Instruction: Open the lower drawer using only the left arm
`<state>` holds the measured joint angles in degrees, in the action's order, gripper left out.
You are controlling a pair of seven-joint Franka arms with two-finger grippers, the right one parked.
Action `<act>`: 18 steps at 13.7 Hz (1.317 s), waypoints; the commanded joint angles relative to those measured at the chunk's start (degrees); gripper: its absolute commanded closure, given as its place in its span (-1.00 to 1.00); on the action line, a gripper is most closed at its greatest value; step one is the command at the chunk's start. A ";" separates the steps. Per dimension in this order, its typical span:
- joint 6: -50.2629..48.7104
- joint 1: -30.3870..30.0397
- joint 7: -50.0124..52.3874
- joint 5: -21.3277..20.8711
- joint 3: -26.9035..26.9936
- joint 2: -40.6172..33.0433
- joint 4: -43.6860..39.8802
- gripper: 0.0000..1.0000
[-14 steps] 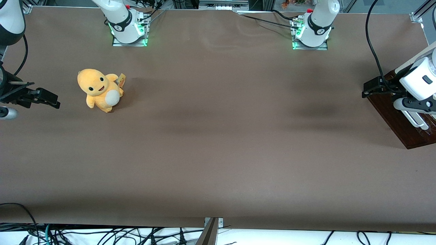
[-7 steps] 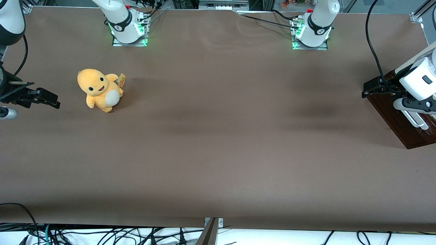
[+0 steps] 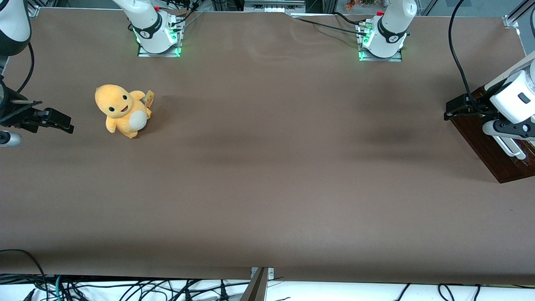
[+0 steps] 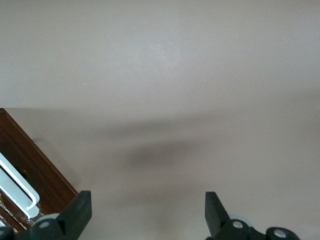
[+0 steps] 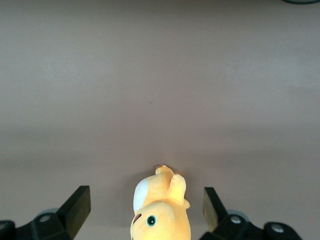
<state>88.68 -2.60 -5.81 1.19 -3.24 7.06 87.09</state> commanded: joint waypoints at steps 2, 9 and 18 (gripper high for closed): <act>0.01 0.05 -0.78 -1.54 -0.19 -0.29 0.09 -1.00; 0.01 0.05 -0.78 -1.54 -0.19 -0.29 0.18 -1.00; -1.22 -0.47 0.80 -4.69 0.34 5.41 0.44 -1.00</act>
<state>88.44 -2.82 -5.47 -0.55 -2.94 10.51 87.48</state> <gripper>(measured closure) 0.000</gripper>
